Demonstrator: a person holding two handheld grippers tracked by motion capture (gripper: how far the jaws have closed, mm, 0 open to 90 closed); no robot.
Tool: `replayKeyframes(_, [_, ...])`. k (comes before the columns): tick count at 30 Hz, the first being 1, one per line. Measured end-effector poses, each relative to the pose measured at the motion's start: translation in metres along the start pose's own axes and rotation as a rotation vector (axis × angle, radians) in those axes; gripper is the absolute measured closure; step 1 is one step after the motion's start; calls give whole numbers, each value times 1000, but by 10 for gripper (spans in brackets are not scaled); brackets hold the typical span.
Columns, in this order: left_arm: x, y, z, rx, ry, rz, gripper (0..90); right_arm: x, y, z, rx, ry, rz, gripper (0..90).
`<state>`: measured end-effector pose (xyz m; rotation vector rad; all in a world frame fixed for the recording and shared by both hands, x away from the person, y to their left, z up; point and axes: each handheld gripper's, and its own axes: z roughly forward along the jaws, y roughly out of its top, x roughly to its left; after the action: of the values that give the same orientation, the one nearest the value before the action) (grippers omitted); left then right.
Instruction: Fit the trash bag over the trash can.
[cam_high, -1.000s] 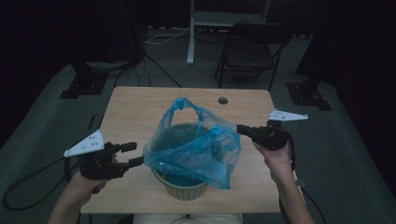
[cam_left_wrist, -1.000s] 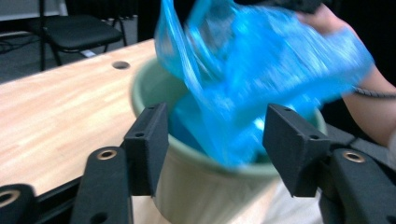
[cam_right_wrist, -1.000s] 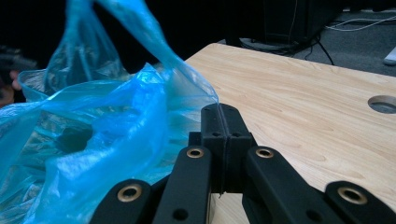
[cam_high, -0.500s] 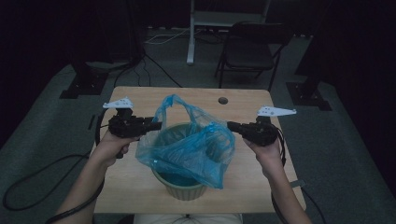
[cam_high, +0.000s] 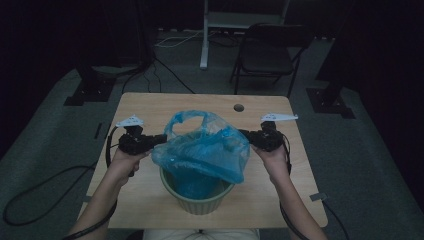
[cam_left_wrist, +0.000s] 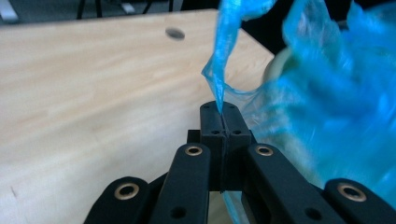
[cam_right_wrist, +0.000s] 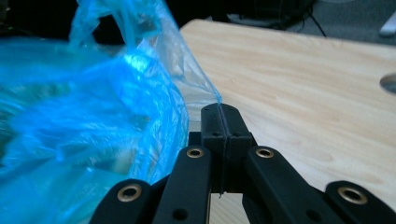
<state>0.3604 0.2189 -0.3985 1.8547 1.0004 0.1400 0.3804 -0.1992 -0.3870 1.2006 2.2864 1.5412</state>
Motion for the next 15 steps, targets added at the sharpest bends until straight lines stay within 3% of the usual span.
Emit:
replayKeyframes(6, [9, -29, 6, 37, -16, -44, 900, -9, -19, 22, 49, -4, 32, 900])
replayKeyframes(10, [12, -41, 5, 41, -49, -71, 900, -13, -33, 34, 80, 6, 54, 900])
replayKeyframes(15, [14, -52, 6, 74, -34, -78, 900, -12, -41, 37, 90, -15, 52, 900])
